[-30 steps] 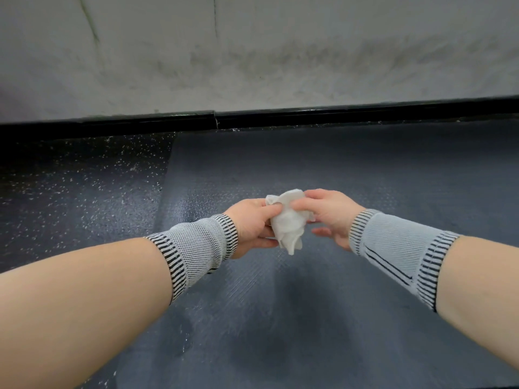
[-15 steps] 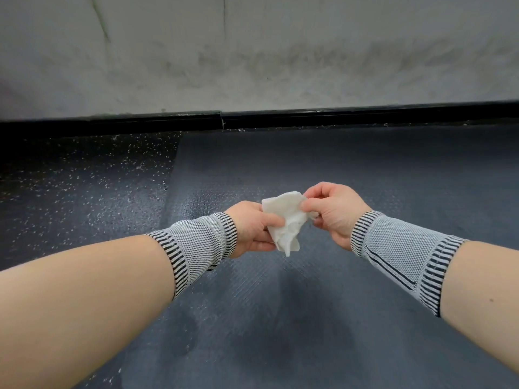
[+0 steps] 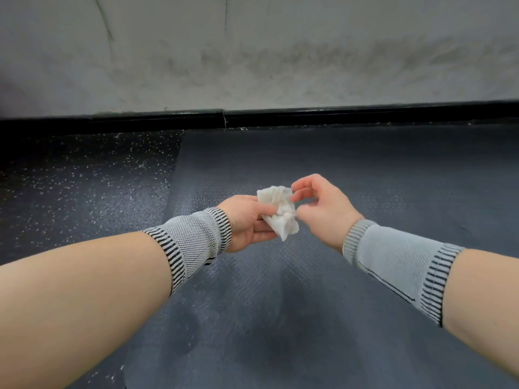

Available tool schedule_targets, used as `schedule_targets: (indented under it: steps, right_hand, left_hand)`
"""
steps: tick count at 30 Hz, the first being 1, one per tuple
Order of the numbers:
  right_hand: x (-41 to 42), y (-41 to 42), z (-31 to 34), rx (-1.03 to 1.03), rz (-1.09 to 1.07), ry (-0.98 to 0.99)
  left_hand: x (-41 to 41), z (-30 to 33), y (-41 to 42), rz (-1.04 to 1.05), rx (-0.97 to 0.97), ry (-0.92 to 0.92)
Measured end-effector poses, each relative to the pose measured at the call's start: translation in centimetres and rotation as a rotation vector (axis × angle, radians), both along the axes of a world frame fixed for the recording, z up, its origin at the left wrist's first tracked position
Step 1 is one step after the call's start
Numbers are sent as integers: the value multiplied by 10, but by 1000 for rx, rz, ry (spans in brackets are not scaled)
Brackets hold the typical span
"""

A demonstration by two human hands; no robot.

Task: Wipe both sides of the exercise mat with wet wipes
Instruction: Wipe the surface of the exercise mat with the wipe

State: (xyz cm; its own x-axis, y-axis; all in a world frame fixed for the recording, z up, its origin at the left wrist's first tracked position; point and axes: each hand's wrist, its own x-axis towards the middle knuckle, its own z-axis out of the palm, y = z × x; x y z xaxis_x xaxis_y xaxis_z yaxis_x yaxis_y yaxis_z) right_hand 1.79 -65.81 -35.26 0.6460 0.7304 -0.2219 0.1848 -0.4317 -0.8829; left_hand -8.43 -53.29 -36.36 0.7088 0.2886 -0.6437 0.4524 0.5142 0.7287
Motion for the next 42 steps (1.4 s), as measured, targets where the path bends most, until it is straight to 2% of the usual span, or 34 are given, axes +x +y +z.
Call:
schedule_targets:
  steps: [2, 3, 5, 7, 11, 13, 16, 20, 21, 23, 27, 30, 32, 35, 38, 40, 41, 42]
  right_hand:
    - [-4, -9, -8, -7, 210, -453]
    - [-6, -11, -15, 1, 304, -610]
    - [-8, -12, -23, 38, 379, -728]
    - [-8, -8, -20, 39, 350, -739]
    - [-2, 5, -8, -166, 304, -521]
    - [0, 9, -9, -196, 194, -427]
    - [1, 14, -11, -234, 62, -333]
    - [6, 19, -12, -156, 92, 135]
    - [5, 19, -12, -116, 113, 189]
    - [1, 19, -13, -72, 153, 66]
    - [-9, 16, -18, -46, 376, -648]
    - [-13, 15, -28, -2, 513, -951]
    - [-10, 18, -28, 16, 502, -1020]
    - [3, 31, -15, -71, 527, -1060]
    - [18, 47, 18, -261, 595, -1096]
    - [27, 61, 33, -429, 566, -1027]
    - [30, 68, 34, -492, 515, -973]
    - [30, 74, 30, -515, 451, -917]
  left_hand:
    - [0, 2, 4, 17, -28, -21]
    - [0, 3, 5, 18, -41, -32]
    - [-2, 3, 5, -17, -42, -34]
    - [-4, 2, 3, -67, -11, -10]
    - [-6, 0, 3, -76, -8, 4]
    - [-6, 2, 3, -75, -46, -4]
    - [-9, 2, 4, -137, 2, -7]
    - [-12, 0, 9, -165, 15, 28]
    - [-13, 0, 10, -177, 27, 41]
    - [-14, -1, 12, -181, 68, 63]
    - [-13, -6, 18, -101, 128, 103]
    - [-13, -8, 22, -20, 90, 149]
    - [-10, -8, 25, 36, 27, 153]
    - [0, -7, 38, 40, 3, 131]
    - [16, -3, 40, 78, -72, 49]
    - [24, 0, 37, 134, -109, 12]
    - [27, 0, 38, 140, -49, 3]
    - [30, -2, 42, 105, 96, 11]
